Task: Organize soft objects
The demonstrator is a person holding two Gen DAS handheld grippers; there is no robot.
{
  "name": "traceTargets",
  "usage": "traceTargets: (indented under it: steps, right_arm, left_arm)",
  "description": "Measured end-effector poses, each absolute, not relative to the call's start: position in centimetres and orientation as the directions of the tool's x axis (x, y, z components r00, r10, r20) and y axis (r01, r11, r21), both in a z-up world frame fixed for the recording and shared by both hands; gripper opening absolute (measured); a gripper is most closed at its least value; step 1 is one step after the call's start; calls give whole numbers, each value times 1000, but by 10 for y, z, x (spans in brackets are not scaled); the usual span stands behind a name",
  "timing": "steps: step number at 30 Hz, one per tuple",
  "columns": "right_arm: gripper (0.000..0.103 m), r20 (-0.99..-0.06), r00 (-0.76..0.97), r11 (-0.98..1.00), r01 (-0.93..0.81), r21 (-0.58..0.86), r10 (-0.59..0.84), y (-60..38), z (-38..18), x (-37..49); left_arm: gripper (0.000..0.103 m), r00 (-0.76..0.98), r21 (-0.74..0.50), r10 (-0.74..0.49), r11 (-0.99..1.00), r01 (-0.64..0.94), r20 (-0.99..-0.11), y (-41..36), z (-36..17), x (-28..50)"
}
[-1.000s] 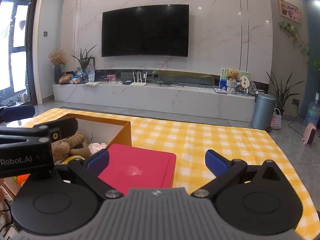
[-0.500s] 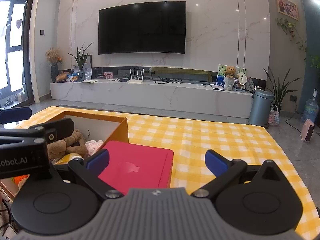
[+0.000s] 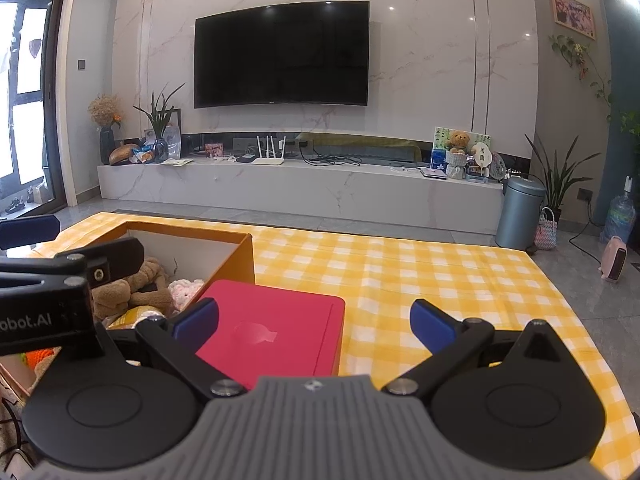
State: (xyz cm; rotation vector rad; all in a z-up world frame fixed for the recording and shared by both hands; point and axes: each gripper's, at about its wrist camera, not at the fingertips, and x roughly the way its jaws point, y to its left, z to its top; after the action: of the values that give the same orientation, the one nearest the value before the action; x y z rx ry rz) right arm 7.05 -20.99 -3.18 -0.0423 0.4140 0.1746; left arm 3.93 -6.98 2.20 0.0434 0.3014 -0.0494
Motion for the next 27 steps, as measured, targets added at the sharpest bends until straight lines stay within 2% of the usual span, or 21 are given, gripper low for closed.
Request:
traceTargets:
  steps: [27]
  right_arm:
    - [100,-420,894,985,-173,-10,153,-208,-34,72]
  left_arm:
    - [103,946,29,-45,998,57,-322,-66,20,43]
